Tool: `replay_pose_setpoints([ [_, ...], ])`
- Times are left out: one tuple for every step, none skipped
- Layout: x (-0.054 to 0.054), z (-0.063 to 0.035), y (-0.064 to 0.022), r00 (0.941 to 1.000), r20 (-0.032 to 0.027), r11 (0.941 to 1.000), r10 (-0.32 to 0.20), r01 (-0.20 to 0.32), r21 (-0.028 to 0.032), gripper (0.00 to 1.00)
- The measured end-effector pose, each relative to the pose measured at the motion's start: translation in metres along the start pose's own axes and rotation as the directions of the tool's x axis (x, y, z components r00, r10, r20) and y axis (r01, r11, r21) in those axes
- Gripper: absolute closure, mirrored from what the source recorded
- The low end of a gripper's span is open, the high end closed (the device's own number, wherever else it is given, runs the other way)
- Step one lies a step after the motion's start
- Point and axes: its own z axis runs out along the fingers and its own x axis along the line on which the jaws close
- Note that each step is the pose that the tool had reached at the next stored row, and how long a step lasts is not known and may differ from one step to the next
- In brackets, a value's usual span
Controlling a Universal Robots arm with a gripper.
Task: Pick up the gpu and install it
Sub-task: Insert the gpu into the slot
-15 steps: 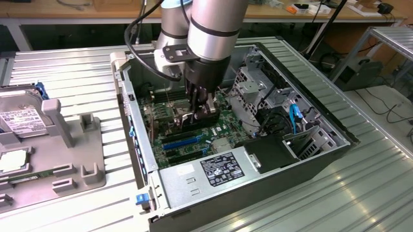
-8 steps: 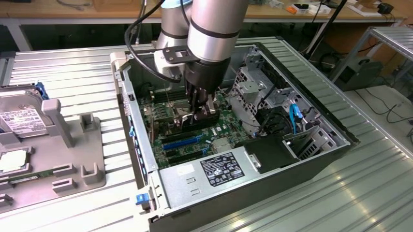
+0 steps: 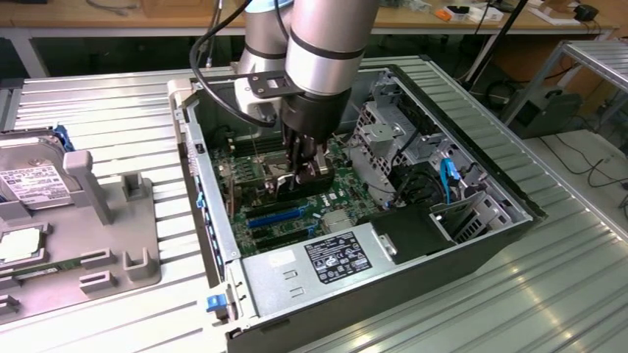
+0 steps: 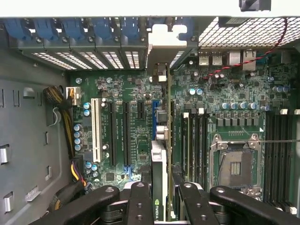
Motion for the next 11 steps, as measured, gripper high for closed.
replay_pose_setpoints([
  [0.000, 0.0000, 0.0000, 1.0000, 0.0000, 1.0000, 0.000, 0.000, 0.0000, 0.73],
  [0.001, 0.0007, 0.0000, 1.0000, 0.0001, 1.0000, 0.000, 0.000, 0.0001, 0.73],
  [0.001, 0.0017, 0.0001, 1.0000, 0.0000, 1.0000, 0.000, 0.000, 0.0002, 0.73],
  [0.002, 0.0027, 0.0002, 1.0000, 0.0001, 1.0000, 0.000, 0.000, 0.0004, 0.73],
  [0.002, 0.0046, 0.0002, 1.0000, 0.0001, 1.0000, 0.000, 0.000, 0.0008, 0.73],
  [0.002, 0.0070, 0.0002, 1.0000, 0.0000, 1.0000, 0.000, 0.000, 0.0009, 0.73],
  [0.002, 0.0091, 0.0004, 1.0000, 0.0000, 1.0000, 0.000, 0.000, 0.0009, 0.73],
  [0.002, 0.0111, 0.0009, 1.0000, 0.0000, 1.0000, 0.000, 0.000, 0.0009, 0.73],
  [0.002, 0.0130, 0.0014, 1.0000, 0.0000, 1.0000, 0.000, 0.000, 0.0009, 0.73],
  [0.002, 0.0146, 0.0018, 1.0000, 0.0000, 1.0000, 0.000, 0.000, 0.0009, 0.73],
  [0.002, 0.0185, 0.0035, 1.0000, 0.0000, 1.0000, 0.000, 0.000, 0.0010, 0.73],
])
